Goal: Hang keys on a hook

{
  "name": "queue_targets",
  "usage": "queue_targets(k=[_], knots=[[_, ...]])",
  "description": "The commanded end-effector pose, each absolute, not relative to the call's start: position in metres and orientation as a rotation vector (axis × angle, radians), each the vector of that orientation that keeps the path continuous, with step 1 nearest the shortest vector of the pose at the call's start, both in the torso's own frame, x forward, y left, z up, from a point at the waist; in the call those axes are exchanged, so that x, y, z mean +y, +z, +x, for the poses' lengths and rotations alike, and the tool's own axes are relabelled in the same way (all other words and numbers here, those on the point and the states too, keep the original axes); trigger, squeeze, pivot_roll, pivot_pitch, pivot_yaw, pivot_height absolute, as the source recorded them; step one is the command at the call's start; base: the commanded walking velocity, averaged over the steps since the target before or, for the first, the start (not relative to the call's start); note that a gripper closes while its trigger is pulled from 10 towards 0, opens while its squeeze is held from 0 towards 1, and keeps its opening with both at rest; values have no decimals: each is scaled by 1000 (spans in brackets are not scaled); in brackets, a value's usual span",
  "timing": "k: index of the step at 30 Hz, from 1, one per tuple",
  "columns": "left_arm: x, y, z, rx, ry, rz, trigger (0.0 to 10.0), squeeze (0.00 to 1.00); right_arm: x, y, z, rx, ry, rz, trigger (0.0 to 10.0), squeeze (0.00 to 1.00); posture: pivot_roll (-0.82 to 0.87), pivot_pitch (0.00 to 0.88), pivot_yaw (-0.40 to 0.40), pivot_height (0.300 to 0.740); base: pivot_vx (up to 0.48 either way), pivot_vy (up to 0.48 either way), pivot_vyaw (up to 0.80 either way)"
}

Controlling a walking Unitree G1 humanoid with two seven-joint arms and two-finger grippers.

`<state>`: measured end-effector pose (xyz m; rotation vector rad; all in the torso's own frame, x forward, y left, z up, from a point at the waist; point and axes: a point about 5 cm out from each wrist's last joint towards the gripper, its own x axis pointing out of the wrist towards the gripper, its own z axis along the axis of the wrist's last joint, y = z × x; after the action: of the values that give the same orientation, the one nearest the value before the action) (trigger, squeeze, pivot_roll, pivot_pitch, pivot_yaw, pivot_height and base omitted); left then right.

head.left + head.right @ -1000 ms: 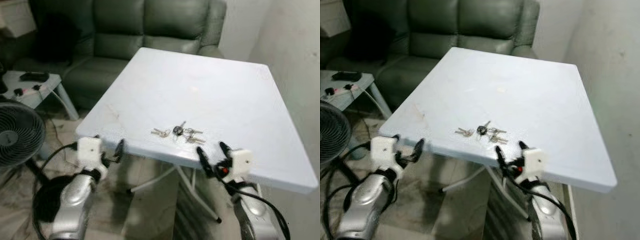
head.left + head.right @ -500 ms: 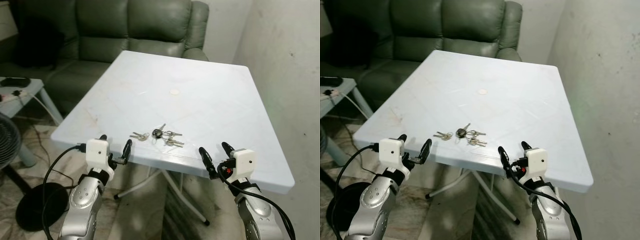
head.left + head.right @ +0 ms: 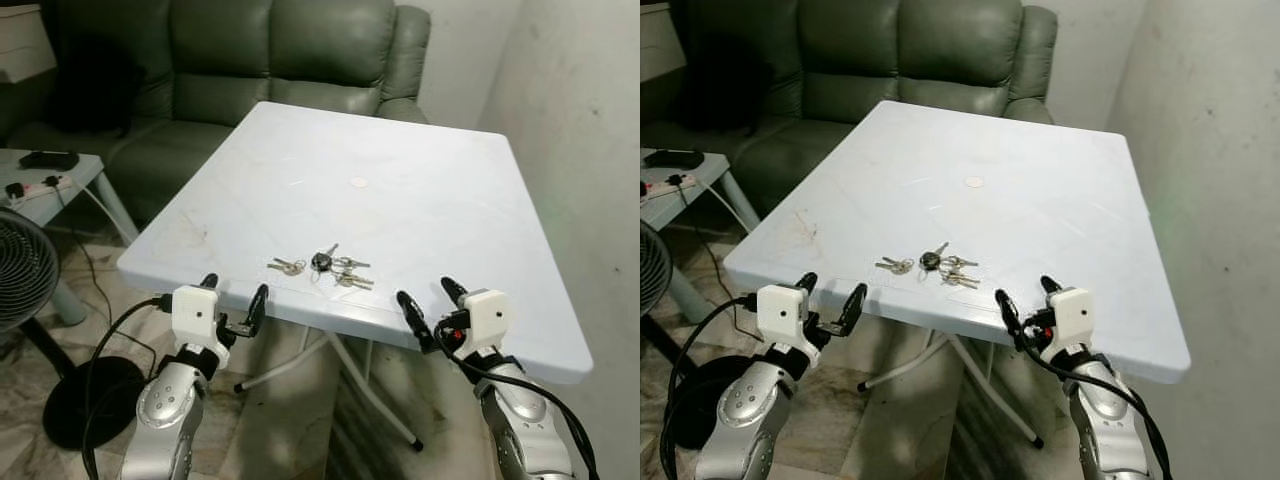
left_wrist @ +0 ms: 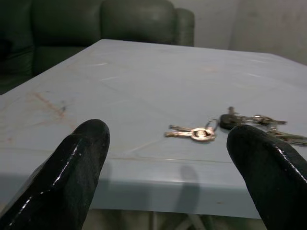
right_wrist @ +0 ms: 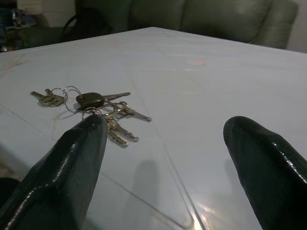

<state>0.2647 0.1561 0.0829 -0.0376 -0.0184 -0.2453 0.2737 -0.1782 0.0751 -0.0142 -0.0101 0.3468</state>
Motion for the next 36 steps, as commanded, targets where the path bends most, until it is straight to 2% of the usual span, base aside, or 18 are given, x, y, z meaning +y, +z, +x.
queue_targets(k=[1, 36], knots=[[159, 86, 267, -20, -236, -39, 10000, 0, -176, 77, 275, -20, 358, -18, 10000, 0, 48, 0, -30, 740, 0, 405, 0], [159, 86, 271, -9, -221, -73, 10000, 0, -178, 76, 271, -14, 350, -11, 10000, 0, 40, 0, -38, 740, 0, 452, 0]])
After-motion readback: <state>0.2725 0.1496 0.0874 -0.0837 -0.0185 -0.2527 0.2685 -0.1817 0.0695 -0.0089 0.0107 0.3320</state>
